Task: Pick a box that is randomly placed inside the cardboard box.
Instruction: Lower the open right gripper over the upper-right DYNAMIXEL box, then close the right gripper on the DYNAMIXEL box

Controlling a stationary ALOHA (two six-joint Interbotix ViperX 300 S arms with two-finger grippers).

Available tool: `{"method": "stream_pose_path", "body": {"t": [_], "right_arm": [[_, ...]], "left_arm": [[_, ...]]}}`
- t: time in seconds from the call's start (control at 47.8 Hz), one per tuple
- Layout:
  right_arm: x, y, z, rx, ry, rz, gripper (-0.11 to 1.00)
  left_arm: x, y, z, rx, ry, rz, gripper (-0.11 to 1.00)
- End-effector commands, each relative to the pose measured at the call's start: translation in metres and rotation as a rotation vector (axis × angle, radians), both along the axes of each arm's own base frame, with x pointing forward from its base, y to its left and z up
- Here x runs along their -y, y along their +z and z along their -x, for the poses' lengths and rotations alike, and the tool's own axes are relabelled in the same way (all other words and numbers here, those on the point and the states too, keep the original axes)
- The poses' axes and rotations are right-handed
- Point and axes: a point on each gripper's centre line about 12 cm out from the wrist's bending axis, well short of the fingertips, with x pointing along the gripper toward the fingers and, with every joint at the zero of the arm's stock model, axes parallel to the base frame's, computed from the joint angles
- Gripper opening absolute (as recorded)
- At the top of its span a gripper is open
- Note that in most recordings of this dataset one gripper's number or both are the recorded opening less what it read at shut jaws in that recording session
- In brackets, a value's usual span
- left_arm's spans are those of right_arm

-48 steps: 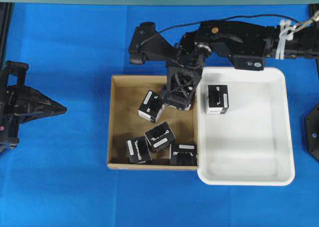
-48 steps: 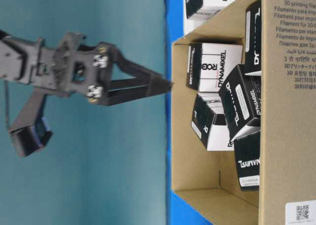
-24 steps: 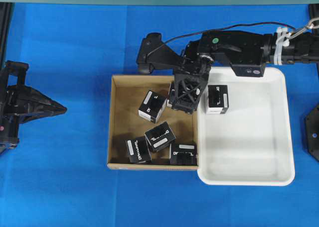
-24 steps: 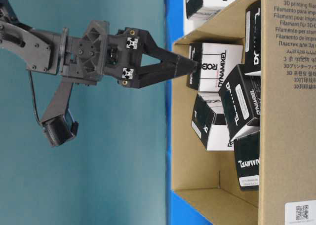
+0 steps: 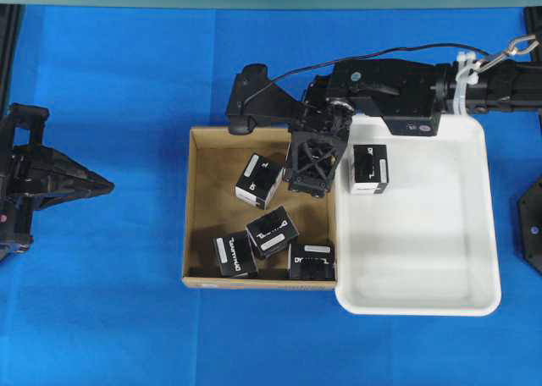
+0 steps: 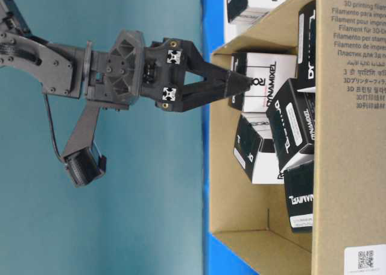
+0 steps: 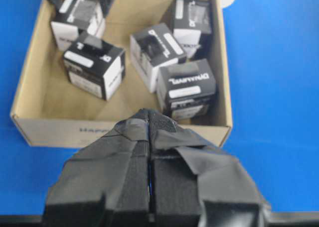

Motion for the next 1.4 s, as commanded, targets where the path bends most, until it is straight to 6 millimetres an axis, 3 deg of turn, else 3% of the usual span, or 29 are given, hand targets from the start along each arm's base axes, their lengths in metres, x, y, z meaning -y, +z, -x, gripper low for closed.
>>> {"method": "stream_pose_path", "body": {"t": [0.0, 0.23, 0.628, 1.381], "right_arm": [[0.003, -0.022, 0.002, -0.046, 0.0, -0.004, 0.99], [0.0, -0.027, -0.001, -0.045, 0.007, 0.002, 0.99], [-0.026, -0.023, -0.016, -0.034, 0.048, -0.002, 0.99], [-0.022, -0.021, -0.018, -0.039, 0.023, -0.002, 0.99]], "left_arm": [[0.0, 0.01, -0.004, 0.028, 0.0, -0.002, -0.07], [0.0, 0.01, -0.004, 0.026, 0.0, -0.002, -0.07], [0.0, 0.009, -0.004, 0.025, 0.001, -0.003, -0.07], [0.0, 0.007, -0.003, 0.02, 0.001, -0.003, -0.07]]}}
